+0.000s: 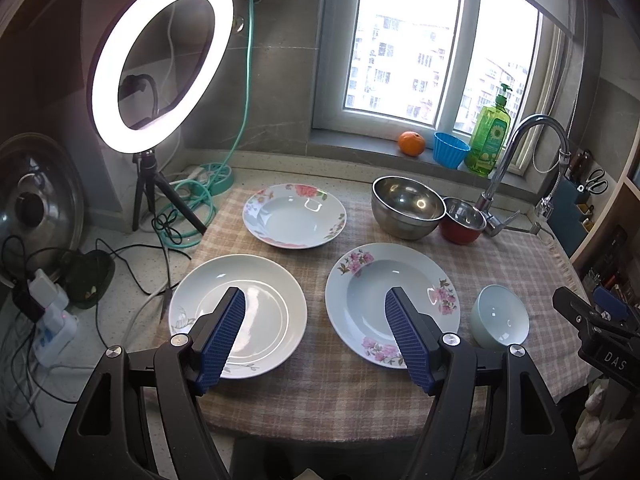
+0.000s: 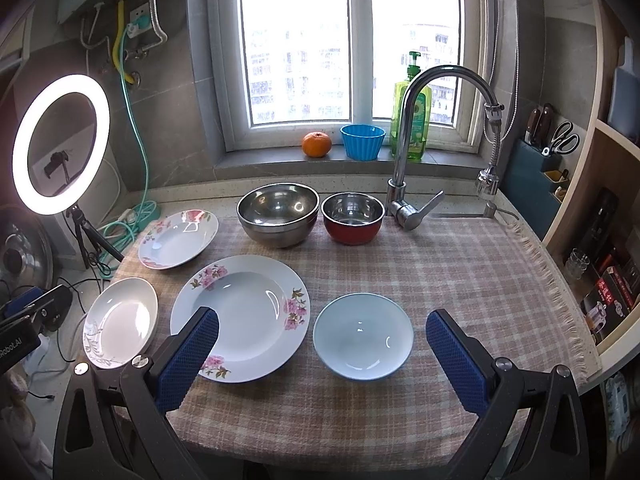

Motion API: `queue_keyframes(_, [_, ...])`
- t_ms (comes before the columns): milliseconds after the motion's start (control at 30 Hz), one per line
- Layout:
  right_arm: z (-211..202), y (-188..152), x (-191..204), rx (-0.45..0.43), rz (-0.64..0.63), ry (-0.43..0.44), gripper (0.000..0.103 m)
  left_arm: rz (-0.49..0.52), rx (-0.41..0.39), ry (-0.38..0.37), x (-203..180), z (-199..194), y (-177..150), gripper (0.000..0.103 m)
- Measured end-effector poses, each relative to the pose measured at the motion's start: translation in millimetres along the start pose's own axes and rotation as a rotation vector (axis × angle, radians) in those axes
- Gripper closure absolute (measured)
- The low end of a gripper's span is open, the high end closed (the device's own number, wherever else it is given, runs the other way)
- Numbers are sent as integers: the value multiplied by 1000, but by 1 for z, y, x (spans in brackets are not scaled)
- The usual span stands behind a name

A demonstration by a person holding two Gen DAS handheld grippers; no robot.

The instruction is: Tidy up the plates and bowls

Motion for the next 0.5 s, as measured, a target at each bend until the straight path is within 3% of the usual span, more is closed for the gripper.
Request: queue_keyframes(500, [1, -1, -3, 3, 4, 0, 0, 0, 0, -3, 1, -1, -1, 31])
Point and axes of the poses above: each gripper's, at about its wrist camera, not at the fingertips, and z roughly the way its jaws point, x to its left, y to its top, the point moved 10 cm from there along z, roughly the way its jaws point, and after that the axes turned 10 degrees about x, right-handed, at the moved point
